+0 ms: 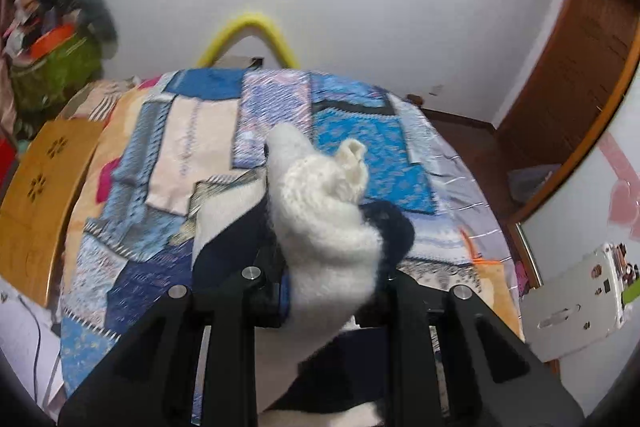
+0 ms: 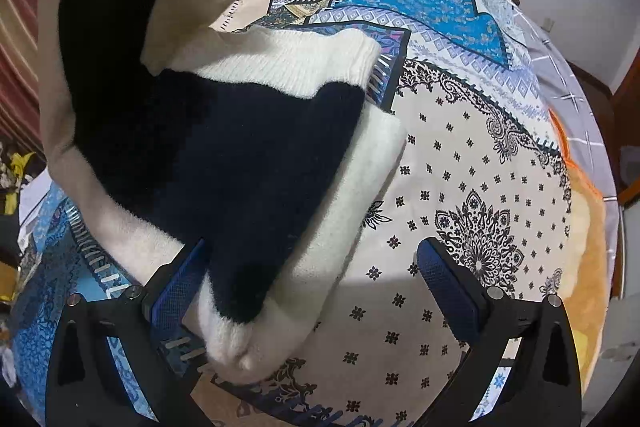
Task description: Fold small clothes
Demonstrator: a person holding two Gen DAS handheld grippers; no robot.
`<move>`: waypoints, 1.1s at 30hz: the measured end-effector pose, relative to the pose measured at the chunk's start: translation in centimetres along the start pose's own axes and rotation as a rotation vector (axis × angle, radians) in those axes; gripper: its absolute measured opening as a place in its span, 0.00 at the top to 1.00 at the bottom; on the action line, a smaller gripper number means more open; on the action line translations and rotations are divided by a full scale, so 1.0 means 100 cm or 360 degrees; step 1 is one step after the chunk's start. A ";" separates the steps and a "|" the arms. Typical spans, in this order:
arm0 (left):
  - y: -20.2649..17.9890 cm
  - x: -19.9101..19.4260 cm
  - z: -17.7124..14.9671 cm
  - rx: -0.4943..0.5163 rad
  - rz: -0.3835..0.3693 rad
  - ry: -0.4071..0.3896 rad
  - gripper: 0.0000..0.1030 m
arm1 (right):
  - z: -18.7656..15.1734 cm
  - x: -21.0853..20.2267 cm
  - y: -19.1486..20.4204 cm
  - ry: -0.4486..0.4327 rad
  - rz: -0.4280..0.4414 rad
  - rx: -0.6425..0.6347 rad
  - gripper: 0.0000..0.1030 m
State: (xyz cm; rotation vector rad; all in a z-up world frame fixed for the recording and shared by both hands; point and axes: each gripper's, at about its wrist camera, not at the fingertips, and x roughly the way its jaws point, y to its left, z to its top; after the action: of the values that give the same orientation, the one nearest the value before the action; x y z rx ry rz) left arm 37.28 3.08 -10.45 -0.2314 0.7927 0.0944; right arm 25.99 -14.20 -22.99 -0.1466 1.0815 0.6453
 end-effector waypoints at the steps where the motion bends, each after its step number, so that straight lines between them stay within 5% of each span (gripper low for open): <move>1: -0.011 0.000 0.002 0.0015 -0.0015 -0.0018 0.78 | 0.000 0.000 -0.001 0.0000 0.0006 0.0004 0.01; 9: -0.053 0.019 -0.023 0.0163 -0.0060 0.0060 0.78 | -0.002 -0.004 -0.002 -0.0010 0.0020 0.0009 0.01; 24: -0.052 0.016 -0.097 0.0382 -0.0112 0.0317 0.77 | -0.008 -0.028 -0.002 -0.0041 -0.0014 0.0016 0.01; 29: -0.048 0.007 -0.103 0.0388 -0.0118 0.0335 0.70 | -0.012 -0.045 -0.004 -0.0069 -0.0047 0.0025 0.01; 33: -0.043 -0.010 -0.104 0.0376 -0.0166 0.0318 0.55 | -0.013 -0.067 -0.007 -0.0132 -0.0071 0.0033 0.01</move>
State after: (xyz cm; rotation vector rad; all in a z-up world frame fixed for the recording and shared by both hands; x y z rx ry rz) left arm 30.10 -3.60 -16.02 -0.0578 0.9807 -0.1223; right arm 23.34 -18.02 -18.02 -0.1246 1.0023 0.5952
